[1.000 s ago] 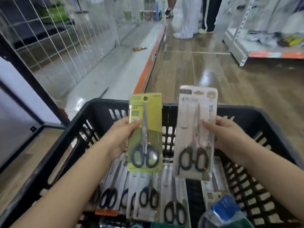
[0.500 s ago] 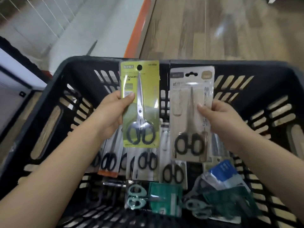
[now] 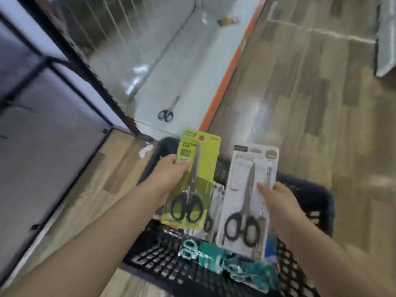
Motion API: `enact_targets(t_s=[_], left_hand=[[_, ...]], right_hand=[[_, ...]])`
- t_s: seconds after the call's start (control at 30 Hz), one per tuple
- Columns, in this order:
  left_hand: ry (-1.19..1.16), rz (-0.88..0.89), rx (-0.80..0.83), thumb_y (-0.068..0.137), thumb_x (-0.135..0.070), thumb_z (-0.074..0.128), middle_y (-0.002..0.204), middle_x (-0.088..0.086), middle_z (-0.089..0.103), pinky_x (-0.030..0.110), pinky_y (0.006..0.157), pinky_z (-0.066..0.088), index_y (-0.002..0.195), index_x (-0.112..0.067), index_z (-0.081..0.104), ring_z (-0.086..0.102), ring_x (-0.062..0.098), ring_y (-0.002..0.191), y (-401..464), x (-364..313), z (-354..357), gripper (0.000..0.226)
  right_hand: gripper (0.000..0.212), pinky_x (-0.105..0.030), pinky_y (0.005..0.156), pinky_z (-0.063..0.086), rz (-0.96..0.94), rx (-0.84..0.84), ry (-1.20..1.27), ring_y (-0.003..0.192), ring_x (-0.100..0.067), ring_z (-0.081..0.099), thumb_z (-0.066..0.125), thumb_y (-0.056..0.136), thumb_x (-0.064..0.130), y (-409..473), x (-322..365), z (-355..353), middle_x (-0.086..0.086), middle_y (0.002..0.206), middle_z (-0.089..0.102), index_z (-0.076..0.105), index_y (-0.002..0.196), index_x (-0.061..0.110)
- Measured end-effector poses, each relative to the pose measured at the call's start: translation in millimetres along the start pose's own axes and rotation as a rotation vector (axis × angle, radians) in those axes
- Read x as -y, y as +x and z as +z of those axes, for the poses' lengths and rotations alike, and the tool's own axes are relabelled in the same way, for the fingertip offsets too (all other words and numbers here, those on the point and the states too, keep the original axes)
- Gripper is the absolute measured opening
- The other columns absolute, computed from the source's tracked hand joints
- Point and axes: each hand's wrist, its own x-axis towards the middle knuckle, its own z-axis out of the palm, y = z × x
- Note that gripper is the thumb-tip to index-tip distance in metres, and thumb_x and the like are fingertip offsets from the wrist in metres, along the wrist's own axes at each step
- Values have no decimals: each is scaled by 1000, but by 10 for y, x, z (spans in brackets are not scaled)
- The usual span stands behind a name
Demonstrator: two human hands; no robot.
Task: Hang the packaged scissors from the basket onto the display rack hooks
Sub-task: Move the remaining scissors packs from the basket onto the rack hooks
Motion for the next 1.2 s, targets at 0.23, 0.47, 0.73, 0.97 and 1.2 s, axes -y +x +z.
enact_targets(t_s=[0.23,0.47,0.73,0.97,1.2], left_hand=[[-219,98,-134,92,-15,57,87,17,68,45,77,52,91,-8,63,63,30,75,-1432,-1753,-813,10],[-280,299,-350,94,-18,56,86,8,64,37,81,52,79,-18,58,61,24,79,-3255,-2839,-1541,15],[-588,258,-626,94,-14,54,94,16,71,46,84,54,96,-4,64,67,35,87,-4699,-2100,-1909,15],[-825,21,-844,85,-19,62,97,22,70,55,89,50,102,-1,64,66,39,91,-5310,-628,-1757,25],[-1060,-156,-995,90,-17,60,96,16,70,51,90,51,99,-7,64,65,36,93,-5757,287,-1695,14]], right_hand=[[30,-42,98,43,-338,104,-72,110,-28,57,51,96,24,-1692,2057,-133,-11,121,60,53,123,9],[12,-24,63,45,-670,351,-182,76,-12,58,49,97,21,-3459,3331,-215,-3,93,65,59,99,15],[24,-29,75,47,-720,627,-286,91,-18,60,48,98,18,-4532,2974,-13,-6,110,63,56,117,7],[33,-42,98,43,-566,756,-651,109,-29,53,49,97,27,-4710,1776,382,-14,128,54,51,122,6],[36,-37,92,40,-500,817,-841,117,-32,50,47,98,25,-5030,1151,831,-13,125,53,47,127,3]])
